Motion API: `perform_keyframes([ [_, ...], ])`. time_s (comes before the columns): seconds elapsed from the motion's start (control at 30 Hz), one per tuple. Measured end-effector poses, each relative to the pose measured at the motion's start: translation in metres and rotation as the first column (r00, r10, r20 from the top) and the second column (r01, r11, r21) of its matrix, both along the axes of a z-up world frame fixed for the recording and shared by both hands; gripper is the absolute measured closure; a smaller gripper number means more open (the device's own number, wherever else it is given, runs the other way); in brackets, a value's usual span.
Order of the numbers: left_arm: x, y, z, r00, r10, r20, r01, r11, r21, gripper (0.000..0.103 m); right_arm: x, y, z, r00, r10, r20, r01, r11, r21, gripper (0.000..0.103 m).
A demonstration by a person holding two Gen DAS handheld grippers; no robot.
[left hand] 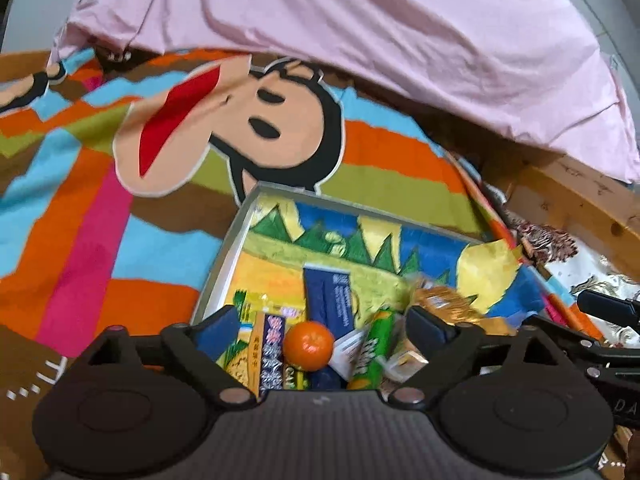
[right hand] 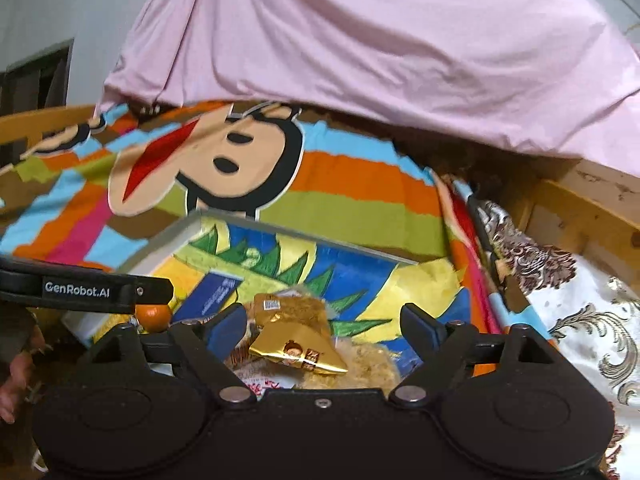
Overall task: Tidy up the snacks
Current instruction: 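Lower the orange and gold packets into the tray and open both tools, then withdraw both tools away from the tray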
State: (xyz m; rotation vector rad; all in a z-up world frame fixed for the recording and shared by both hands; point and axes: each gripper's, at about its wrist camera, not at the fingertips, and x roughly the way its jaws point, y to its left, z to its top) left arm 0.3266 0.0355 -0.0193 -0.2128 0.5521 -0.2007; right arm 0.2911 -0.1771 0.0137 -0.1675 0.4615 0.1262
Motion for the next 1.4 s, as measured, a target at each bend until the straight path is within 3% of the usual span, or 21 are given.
perform_keyframes([
  [0.27, -0.031, -0.008, 0.028, 0.996, 0.005, 0.084, -0.007, 1.0, 0.024, 0.001, -0.029, -0.011, 0.028, 0.996, -0.025, 0.086, 0.021, 0.999, 0.046, 0.007],
  [0.6, -0.074, -0.009, 0.056, 0.985, 0.051, 0.167, -0.052, 0.999, 0.003, 0.001, -0.065, -0.035, 0.054, 0.987, -0.069, 0.145, 0.055, 0.994, 0.096, 0.003],
  [0.9, -0.113, -0.016, 0.07, 0.981, 0.05, 0.187, -0.057, 0.998, 0.032, 0.001, -0.108, -0.048, 0.072, 0.98, -0.076, 0.184, 0.052, 0.99, 0.13, 0.001],
  [1.4, -0.176, -0.024, 0.078, 0.98, 0.035, 0.197, -0.051, 0.996, 0.075, 0.0, -0.177, -0.066, 0.08, 0.982, -0.081, 0.171, 0.055, 0.987, 0.154, 0.001],
])
